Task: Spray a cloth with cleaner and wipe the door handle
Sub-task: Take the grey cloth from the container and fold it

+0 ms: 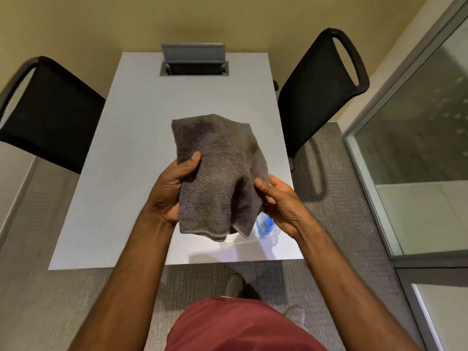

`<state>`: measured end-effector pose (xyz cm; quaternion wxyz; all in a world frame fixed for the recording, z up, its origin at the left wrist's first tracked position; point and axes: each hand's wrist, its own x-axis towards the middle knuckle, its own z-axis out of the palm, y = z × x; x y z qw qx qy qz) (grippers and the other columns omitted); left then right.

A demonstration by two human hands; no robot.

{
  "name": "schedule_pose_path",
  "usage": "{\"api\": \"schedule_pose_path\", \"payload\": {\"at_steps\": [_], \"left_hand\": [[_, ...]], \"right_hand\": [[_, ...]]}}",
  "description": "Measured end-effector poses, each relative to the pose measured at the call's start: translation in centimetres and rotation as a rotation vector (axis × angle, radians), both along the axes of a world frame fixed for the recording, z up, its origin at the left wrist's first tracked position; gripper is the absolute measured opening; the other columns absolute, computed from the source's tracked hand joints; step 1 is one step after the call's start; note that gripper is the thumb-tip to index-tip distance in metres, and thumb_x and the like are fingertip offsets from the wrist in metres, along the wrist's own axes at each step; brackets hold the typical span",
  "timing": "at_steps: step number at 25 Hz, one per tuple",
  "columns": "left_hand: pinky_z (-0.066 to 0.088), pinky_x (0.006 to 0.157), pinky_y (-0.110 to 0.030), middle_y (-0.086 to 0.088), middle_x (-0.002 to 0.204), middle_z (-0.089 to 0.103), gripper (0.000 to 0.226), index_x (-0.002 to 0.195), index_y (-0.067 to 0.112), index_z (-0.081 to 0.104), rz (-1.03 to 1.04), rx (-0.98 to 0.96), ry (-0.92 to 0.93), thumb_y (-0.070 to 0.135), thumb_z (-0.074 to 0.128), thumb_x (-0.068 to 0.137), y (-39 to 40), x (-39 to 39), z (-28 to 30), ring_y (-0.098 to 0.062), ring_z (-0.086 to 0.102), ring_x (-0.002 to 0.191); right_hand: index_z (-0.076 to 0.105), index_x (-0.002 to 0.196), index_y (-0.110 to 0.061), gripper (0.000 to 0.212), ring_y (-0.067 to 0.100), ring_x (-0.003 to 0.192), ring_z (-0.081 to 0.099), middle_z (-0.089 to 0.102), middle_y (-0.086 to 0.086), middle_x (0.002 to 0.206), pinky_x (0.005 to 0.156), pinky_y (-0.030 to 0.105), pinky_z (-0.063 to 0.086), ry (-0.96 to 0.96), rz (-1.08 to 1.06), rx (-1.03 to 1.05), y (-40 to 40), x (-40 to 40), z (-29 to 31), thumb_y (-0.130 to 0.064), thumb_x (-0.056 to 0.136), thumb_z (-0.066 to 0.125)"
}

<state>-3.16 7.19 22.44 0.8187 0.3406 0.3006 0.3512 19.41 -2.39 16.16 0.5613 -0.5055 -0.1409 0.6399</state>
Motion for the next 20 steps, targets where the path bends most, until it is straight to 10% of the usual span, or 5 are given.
{"api": "schedule_pose_path", "payload": {"at_steps": [8,14,17,20], "left_hand": [[0.067,0.086,-0.045,-0.011,0.117,0.08,0.035,0.131,0.01,0.069,0.048,-0.059,0.092,0.018,0.052,0.101,2.5,-3.2,-4.0,-0.027,0.079,0.104],[0.049,0.112,-0.06,-0.019,0.131,0.074,0.07,0.125,0.005,0.075,-0.054,-0.258,-0.383,0.064,0.078,0.086,0.3,-2.3,-6.4,-0.044,0.066,0.129],[0.059,0.102,-0.051,-0.018,0.131,0.073,0.106,0.126,0.008,0.076,-0.348,-0.249,-0.138,0.092,0.074,0.061,0.2,-0.9,-4.8,-0.04,0.069,0.123],[0.059,0.096,-0.042,-0.022,0.112,0.072,0.097,0.113,-0.002,0.075,-0.647,0.039,0.267,0.072,0.096,0.053,0.6,0.9,-1.7,-0.036,0.07,0.105]], "right_hand": [[0.065,0.129,-0.01,0.034,0.025,0.108,0.075,0.077,0.012,0.12,0.086,0.035,0.062,-0.115,-0.165,0.226,-0.1,3.4,5.1,-0.007,0.095,0.066],[0.074,0.12,-0.02,0.031,0.021,0.106,0.075,0.078,0.008,0.117,0.086,0.03,0.06,-0.235,0.029,0.392,-0.7,4.0,10.8,-0.004,0.096,0.061],[0.076,0.119,-0.02,0.03,0.023,0.104,0.076,0.078,0.008,0.116,0.086,0.031,0.061,-0.279,0.175,0.395,-0.8,4.6,12.5,-0.008,0.093,0.066],[0.076,0.118,-0.018,0.033,0.024,0.102,0.075,0.078,0.009,0.114,0.085,0.031,0.061,-0.335,0.296,0.338,-0.7,5.5,12.4,-0.017,0.085,0.075]]}}
